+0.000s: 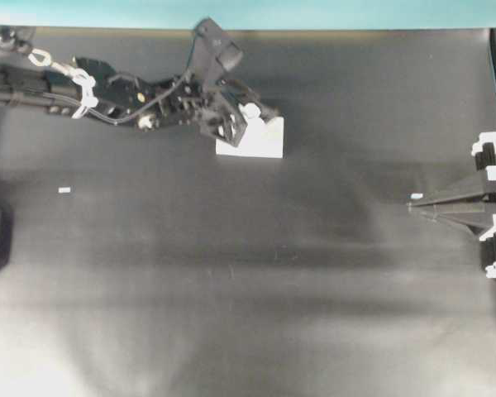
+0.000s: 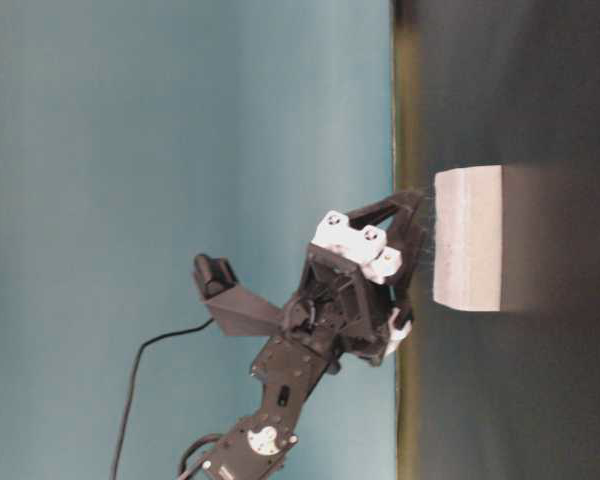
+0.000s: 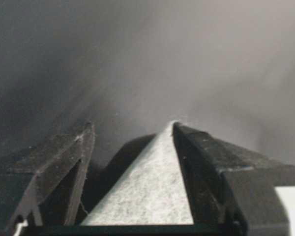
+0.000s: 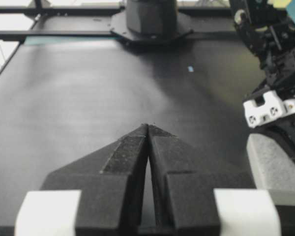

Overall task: Push the sponge with the left arm to wipe the table.
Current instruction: 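Lower the left gripper and grasp the white sponge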

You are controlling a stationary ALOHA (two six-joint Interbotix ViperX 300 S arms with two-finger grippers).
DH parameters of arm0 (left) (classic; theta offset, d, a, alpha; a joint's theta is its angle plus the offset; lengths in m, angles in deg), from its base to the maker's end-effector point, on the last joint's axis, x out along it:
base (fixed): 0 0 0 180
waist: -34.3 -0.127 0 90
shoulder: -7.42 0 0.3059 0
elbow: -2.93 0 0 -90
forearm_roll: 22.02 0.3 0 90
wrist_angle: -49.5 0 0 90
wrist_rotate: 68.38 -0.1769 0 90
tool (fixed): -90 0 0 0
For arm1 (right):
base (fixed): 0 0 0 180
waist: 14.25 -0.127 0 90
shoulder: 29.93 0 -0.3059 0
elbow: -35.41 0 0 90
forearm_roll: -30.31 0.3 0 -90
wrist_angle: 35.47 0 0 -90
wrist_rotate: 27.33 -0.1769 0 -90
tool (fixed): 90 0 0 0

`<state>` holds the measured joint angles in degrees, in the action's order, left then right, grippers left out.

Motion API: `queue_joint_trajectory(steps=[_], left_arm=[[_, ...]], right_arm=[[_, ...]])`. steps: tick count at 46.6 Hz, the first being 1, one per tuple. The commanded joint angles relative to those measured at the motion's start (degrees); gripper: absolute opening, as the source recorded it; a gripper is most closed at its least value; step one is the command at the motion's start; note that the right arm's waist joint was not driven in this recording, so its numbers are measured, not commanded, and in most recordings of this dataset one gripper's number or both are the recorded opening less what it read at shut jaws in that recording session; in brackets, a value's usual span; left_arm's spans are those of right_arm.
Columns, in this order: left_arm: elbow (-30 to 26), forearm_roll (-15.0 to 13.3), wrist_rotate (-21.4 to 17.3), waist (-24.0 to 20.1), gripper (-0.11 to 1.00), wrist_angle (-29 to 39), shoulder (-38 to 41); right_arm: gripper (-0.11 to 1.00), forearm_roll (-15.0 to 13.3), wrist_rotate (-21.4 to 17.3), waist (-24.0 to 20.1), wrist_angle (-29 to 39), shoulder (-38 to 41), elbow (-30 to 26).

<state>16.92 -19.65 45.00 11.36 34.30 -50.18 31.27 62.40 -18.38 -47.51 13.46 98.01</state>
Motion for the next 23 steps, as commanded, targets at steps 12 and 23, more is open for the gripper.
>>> queue_joint_trajectory(steps=[12,23], left_arm=[[0.4,0.2,3.6,2.2,0.62,-0.1,0.4],[2.5,0.1,4.0,3.6,0.61,0.8,0.1]], right_arm=[[0.00,0.1,-0.1,0.0,-0.5,0.3,-0.2],[0.00,0.1,-0.1,0.0,-0.6,0.3,0.0]])
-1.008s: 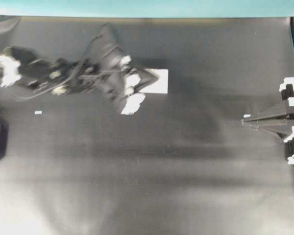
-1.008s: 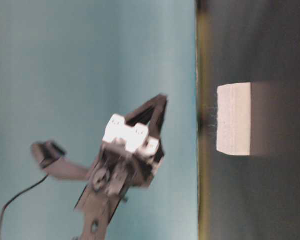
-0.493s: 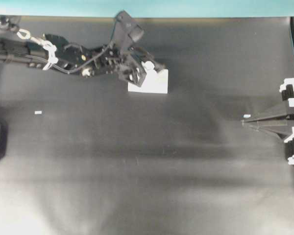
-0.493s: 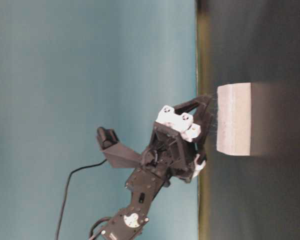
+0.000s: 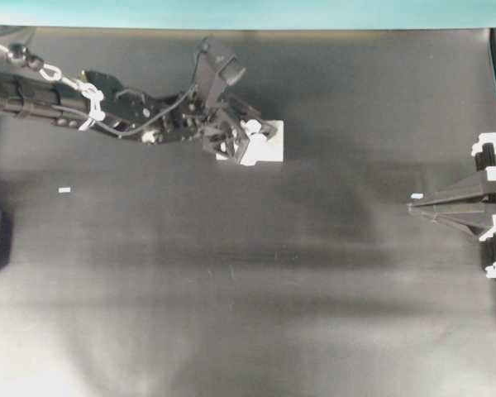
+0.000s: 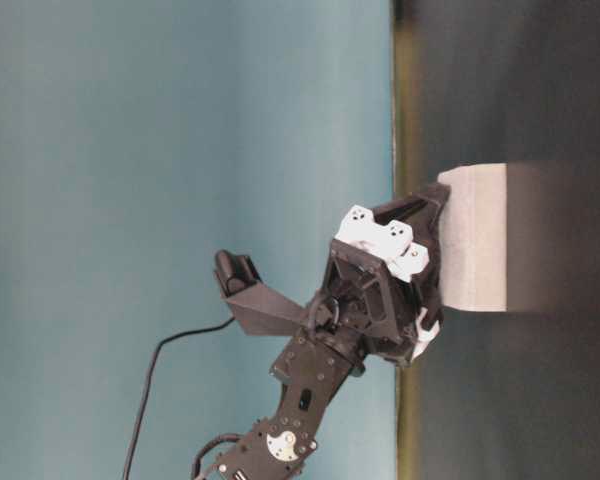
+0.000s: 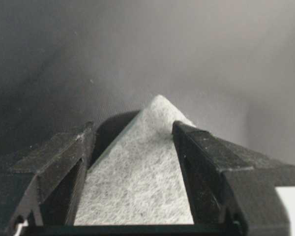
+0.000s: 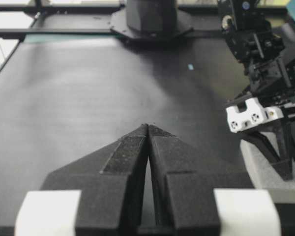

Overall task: Push the sponge with the left arm to wipe the table.
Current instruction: 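Lower the left gripper and grasp the white sponge, then drag the held sponge across the table toward the lower left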

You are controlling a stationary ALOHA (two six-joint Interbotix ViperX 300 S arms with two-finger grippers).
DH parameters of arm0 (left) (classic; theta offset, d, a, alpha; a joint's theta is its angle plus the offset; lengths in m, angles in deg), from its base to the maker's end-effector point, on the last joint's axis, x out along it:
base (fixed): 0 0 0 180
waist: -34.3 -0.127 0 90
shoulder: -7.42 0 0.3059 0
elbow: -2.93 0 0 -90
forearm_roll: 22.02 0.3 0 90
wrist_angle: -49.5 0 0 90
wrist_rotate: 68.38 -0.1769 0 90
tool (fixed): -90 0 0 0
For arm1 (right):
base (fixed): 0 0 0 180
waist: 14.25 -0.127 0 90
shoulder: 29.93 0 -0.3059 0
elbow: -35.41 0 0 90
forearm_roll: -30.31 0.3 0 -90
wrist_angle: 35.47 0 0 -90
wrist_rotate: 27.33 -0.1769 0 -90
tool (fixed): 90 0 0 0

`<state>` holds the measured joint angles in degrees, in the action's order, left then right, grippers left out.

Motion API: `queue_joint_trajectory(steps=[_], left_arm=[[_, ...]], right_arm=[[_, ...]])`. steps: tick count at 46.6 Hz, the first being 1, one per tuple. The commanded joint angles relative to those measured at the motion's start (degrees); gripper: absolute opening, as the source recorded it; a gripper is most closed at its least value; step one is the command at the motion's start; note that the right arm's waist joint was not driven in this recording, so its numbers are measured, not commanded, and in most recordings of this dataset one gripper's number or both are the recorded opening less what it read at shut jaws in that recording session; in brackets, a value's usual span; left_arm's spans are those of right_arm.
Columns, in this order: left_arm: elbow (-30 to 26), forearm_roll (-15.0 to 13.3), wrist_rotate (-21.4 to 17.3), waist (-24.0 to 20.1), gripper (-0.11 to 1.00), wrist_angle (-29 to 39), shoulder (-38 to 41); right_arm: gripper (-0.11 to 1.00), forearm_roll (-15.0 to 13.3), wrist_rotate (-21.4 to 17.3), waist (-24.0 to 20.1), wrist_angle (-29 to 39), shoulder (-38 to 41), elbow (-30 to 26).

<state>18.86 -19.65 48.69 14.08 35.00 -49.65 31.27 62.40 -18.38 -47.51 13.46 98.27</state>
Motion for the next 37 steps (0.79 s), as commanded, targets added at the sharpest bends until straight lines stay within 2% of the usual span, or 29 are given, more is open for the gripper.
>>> queue_joint_trajectory(steps=[1,9,21,37], left_arm=[[0.8,0.1,0.4,1.0,0.61,0.1,-0.4],[3.3,0.2,3.7,1.8,0.61,0.1,-1.2],[7.5,0.2,4.7,4.0,0.61,0.2,-3.2],[14.2,0.2,8.2,9.1,0.61,0.2,-8.5]], right_arm=[[0.00,0.1,-0.1,0.0,-0.6,0.4,-0.3],[0.00,0.1,-0.1,0.0,-0.6,0.3,-0.1],[0.00,0.0,0.0,0.0,-0.6,0.3,0.1],[0.00,0.0,0.0,0.0,-0.7,0.3,0.2]])
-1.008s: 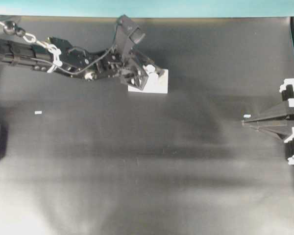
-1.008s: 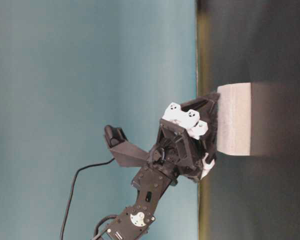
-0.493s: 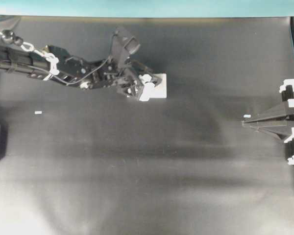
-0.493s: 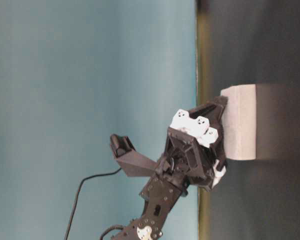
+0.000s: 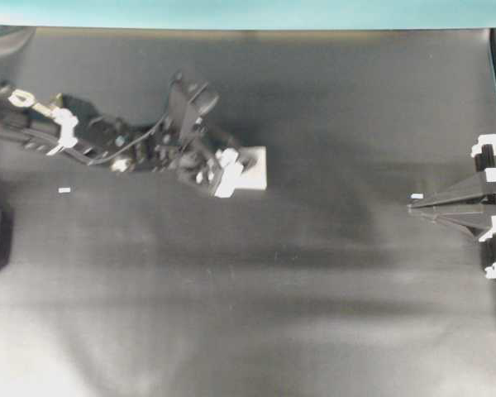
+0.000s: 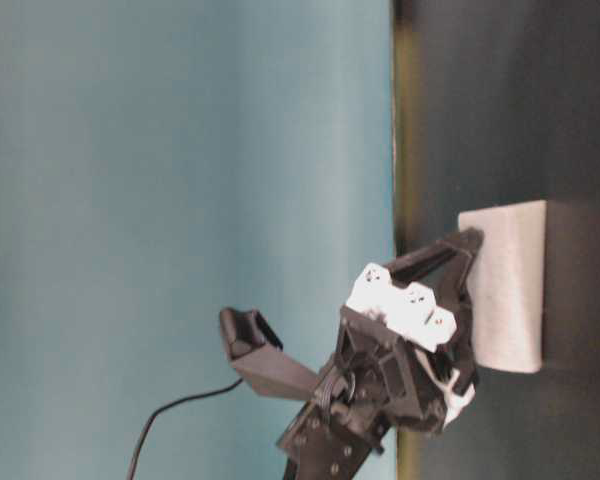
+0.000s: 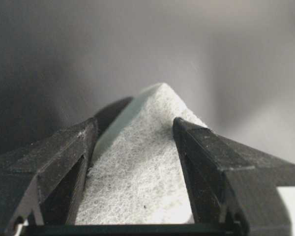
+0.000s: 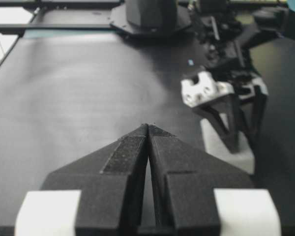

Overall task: Push the sponge with the left arm to wipe the table.
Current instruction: 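Drag the held sponge across the table toward the lower left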

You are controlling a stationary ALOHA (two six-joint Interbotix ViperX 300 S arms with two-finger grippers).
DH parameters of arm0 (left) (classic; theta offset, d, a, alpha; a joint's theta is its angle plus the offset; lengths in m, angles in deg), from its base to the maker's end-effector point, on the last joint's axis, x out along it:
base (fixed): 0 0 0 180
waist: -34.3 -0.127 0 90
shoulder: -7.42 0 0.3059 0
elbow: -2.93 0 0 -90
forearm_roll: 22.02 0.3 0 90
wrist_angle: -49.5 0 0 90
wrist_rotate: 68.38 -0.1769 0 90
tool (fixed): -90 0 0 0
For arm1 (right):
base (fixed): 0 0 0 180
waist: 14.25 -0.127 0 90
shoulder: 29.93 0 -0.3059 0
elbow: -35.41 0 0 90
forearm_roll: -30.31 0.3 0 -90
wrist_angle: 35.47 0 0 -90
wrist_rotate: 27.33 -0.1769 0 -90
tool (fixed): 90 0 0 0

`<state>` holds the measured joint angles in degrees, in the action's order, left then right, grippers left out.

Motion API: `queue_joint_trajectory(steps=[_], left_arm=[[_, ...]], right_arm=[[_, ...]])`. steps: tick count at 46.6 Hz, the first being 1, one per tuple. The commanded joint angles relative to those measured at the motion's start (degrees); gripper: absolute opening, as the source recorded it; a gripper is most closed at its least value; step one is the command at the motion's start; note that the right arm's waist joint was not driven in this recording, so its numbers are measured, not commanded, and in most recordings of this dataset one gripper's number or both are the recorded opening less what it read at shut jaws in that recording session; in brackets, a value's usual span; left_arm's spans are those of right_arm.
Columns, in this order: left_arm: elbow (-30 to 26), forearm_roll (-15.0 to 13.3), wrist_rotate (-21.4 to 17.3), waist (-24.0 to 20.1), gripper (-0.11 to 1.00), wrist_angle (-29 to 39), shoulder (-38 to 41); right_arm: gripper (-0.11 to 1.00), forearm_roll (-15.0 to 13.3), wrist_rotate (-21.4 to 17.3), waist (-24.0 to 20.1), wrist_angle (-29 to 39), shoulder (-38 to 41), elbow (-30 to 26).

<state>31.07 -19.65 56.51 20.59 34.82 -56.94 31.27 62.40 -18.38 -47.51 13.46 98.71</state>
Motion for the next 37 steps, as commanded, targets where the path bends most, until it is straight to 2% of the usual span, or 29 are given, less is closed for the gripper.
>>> queue_joint_trajectory(steps=[1,7,15,24,37], left_arm=[[2.5,0.2,0.6,3.2,0.61,0.4,-1.8],[5.3,0.2,1.6,5.3,0.61,0.4,-4.0],[7.2,0.2,2.6,5.7,0.61,0.5,-4.7],[8.9,0.2,4.0,9.5,0.61,5.2,-5.4],[12.2,0.2,10.3,17.2,0.61,7.6,-10.0]], right_arm=[[0.00,0.0,0.0,0.0,-0.7,0.3,-0.3],[0.00,0.0,0.0,0.0,-0.8,0.3,-0.3],[0.00,0.1,0.1,0.0,-1.0,0.3,-0.3],[0.00,0.1,0.0,0.0,-0.8,0.2,-0.3],[0.00,0.1,0.1,0.0,-1.1,0.2,-0.2]])
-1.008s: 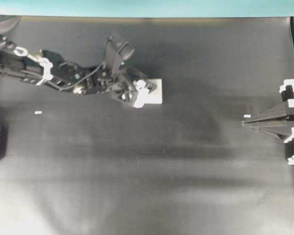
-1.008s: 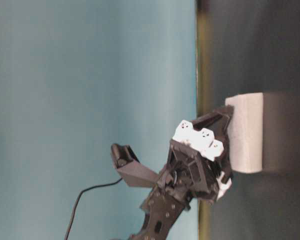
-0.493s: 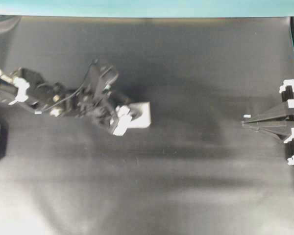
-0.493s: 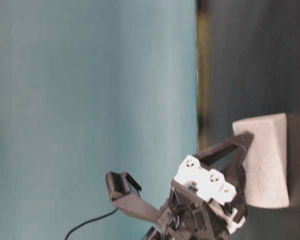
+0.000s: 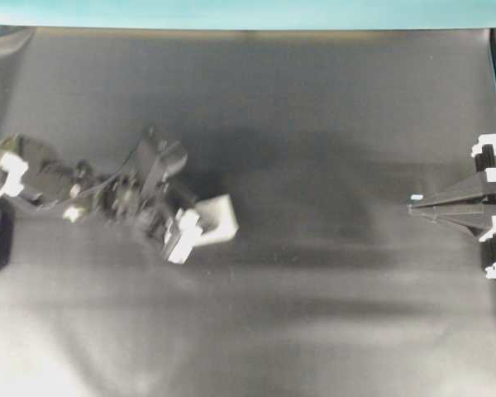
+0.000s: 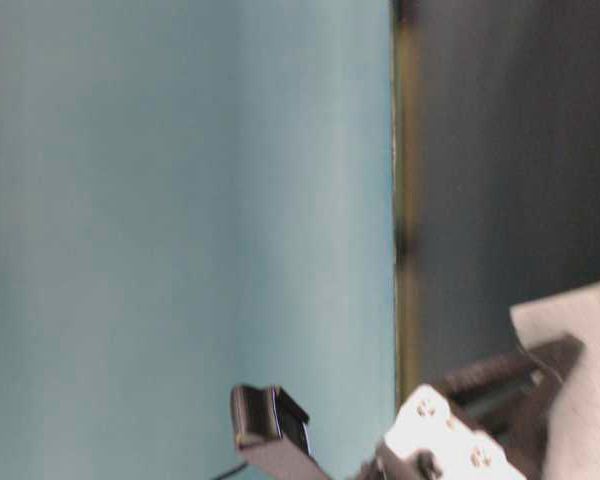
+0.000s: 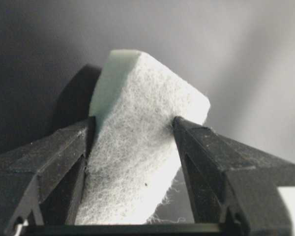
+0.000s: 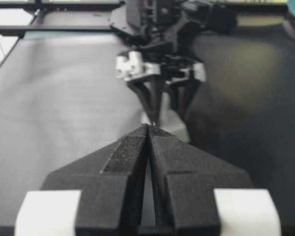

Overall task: Push the sponge with the left arm to wipe the table.
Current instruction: 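Drag the held sponge across the table toward the lower left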

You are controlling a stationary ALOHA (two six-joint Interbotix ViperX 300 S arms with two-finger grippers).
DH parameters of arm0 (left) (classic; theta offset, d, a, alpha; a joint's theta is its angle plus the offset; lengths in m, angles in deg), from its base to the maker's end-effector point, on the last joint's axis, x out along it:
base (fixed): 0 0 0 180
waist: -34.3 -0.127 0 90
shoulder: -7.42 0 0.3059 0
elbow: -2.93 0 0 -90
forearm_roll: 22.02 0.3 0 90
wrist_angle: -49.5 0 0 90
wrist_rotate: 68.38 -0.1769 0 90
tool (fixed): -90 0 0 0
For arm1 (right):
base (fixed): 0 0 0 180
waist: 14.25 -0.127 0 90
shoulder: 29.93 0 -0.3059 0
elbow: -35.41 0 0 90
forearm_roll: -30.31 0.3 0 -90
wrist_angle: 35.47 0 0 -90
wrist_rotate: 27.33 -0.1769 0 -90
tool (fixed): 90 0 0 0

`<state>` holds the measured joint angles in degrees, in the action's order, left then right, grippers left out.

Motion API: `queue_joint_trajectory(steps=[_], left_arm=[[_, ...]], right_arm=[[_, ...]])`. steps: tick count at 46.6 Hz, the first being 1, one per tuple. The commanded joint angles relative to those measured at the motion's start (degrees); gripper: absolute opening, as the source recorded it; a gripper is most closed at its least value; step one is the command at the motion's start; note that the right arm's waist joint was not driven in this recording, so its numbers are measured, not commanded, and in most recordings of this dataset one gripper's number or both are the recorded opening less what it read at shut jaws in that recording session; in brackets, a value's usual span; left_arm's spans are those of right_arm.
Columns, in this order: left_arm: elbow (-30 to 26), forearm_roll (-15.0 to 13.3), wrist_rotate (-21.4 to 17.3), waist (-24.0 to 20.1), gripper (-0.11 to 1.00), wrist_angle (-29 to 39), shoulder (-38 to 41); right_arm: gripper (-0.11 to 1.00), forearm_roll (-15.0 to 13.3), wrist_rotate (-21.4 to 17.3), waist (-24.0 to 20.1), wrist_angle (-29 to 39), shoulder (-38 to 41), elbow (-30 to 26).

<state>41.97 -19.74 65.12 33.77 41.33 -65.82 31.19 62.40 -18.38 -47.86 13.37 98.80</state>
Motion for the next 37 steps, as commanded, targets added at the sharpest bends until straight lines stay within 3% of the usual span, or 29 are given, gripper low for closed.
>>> queue_joint_trajectory(steps=[1,20,28,37], left_arm=[[1.5,0.3,2.2,4.6,0.60,1.1,-1.5],[6.9,0.3,9.8,16.7,0.55,1.2,-10.0],[7.5,0.3,10.3,20.9,0.55,1.3,-12.2],[7.0,0.3,10.2,22.4,0.55,1.3,-12.0]], right_arm=[[0.00,0.2,0.1,0.0,-0.6,0.3,-0.3],[0.00,0.2,0.1,0.0,-0.7,0.3,-0.2],[0.00,0.2,0.1,0.0,-0.7,0.1,-0.2],[0.00,0.2,0.1,0.0,-0.7,-0.2,-0.2]])
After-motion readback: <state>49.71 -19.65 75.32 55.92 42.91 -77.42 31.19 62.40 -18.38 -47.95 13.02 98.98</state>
